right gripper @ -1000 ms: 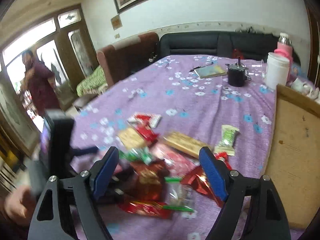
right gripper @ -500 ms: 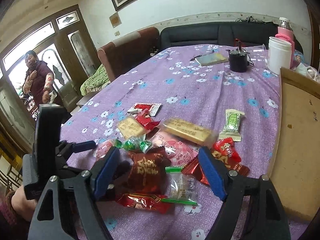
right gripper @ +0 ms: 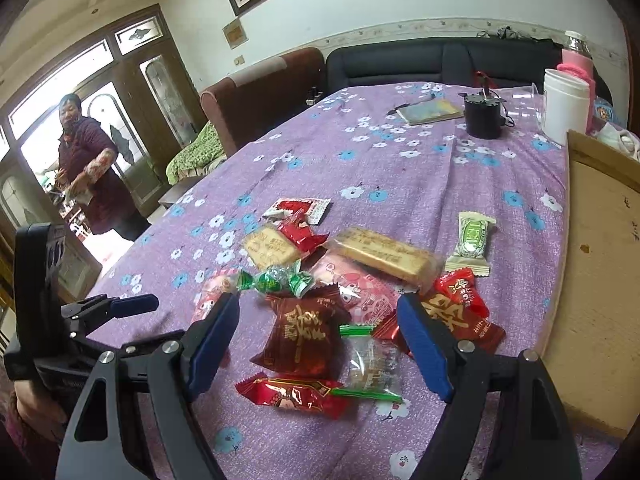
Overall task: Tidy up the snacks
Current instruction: 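Grasp the pink Hello Kitty candy bar with the left gripper while the right gripper grasps a red packet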
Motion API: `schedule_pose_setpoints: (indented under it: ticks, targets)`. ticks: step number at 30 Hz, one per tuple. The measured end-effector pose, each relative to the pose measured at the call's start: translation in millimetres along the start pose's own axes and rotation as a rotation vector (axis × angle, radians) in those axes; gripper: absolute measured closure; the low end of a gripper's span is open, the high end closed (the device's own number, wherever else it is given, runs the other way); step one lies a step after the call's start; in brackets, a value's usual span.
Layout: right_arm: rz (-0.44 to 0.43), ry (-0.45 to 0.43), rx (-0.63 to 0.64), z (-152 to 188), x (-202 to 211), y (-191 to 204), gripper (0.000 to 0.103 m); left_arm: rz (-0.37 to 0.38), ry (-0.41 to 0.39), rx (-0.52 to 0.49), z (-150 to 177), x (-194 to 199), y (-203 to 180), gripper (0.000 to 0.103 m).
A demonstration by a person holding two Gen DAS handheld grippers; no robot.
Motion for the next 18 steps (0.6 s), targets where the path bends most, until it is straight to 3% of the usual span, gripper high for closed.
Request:
schedule_pose_setpoints:
  ticks: [2, 4, 8, 9, 12, 13, 18]
  targets:
    - [0.007, 0.001, -0.002, 1, -1, -1, 0.022, 0.043, -0.002, 0.038, -3, -4, -3, 0.011]
    - [0.015, 0.009, -0.004, 2, -2, -2, 0.022, 0.039, -0.006, 0.036, -7, -8, -9, 0.018]
    - [0.025, 0.013, 0.018, 3, -2, 0, 0.029, 0.014, 0.017, 0.001, -14, -22, -22, 0.019]
    - [0.011, 0.019, 0.025, 4, -3, 3, 0.03, -0.002, 0.024, -0.011, -15, -26, -24, 0.023]
    - [0.018, 0.031, 0.047, 8, -6, 7, 0.034, -0.104, 0.018, -0.053, -17, -34, -20, 0.062]
    - [0.013, 0.034, 0.057, 9, -7, 9, 0.035, -0.141, 0.016, -0.07, -17, -34, -18, 0.07]
    - [0.02, 0.06, 0.104, 18, -19, 18, 0.035, -0.145, -0.011, -0.082, -14, -30, -12, 0.075]
Point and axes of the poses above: each gripper's, at about its wrist camera, not at the fingertips, and x roughly against the way its jaws point, y to its left, z to its underside, the point moved 9 cm from there along -x, roughly the way its jaws point, and after that the axes turned 12 degrees about z, right-handed, at the moved point
